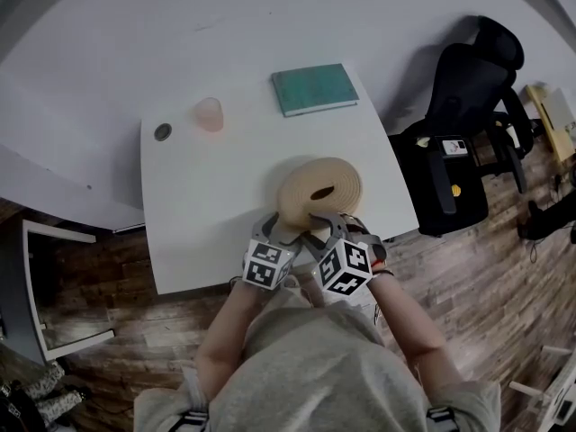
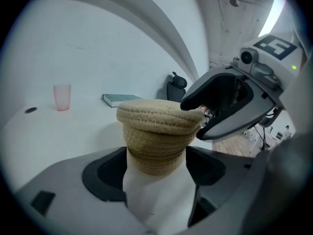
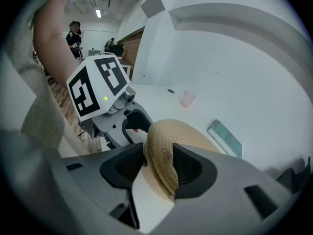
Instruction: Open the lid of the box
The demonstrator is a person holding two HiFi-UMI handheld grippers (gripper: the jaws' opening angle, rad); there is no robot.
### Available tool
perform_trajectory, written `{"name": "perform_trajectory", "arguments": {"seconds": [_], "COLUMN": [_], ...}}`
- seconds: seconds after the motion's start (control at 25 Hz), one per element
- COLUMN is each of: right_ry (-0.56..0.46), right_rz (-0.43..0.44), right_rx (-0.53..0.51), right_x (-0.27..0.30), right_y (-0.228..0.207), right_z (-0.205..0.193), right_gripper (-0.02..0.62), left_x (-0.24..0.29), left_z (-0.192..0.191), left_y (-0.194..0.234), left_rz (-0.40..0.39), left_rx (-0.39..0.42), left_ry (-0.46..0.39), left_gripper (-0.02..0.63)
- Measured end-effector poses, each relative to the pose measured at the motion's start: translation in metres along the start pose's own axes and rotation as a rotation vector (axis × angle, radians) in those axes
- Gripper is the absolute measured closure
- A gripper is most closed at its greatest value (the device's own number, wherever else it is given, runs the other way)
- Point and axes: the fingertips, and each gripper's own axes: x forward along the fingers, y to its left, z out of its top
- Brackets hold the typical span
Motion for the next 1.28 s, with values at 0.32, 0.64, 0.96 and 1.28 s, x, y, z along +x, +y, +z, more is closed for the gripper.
{"name": "perform_trajectory", "arguments": {"seconds": [0.32, 0.64, 0.96, 1.28], "right_ry": [0.014, 0.012, 0.002, -0.091], "right_rz": [-0.003, 0.007, -0.013, -0.048], "right_rx": [0.001, -0.025, -0.078, 0.043], "right_x": [0.006, 0.004, 0.002, -0.021], "right_y": [-0.005, -0.003, -0.009, -0.028], "right_z": [-0.002, -0.002, 0.001, 0.015], "right_gripper": [0.436, 0.457, 0.491, 0.502], "left_x": [0.009, 0.008, 0.012, 0.008], "left_z": [-0.003, -0.006, -0.003, 0.0], "left_y": [0.001, 0.0, 0.003, 0.001], "left_rz": [-0.029, -0.025, -0.025, -0.02], "left_rx": [0.012, 0.006, 0.004, -0.005], "left_ry": [0.017, 0.022, 0.027, 0.04], "left_gripper": [0.255, 0.255, 0.255, 0.255]}}
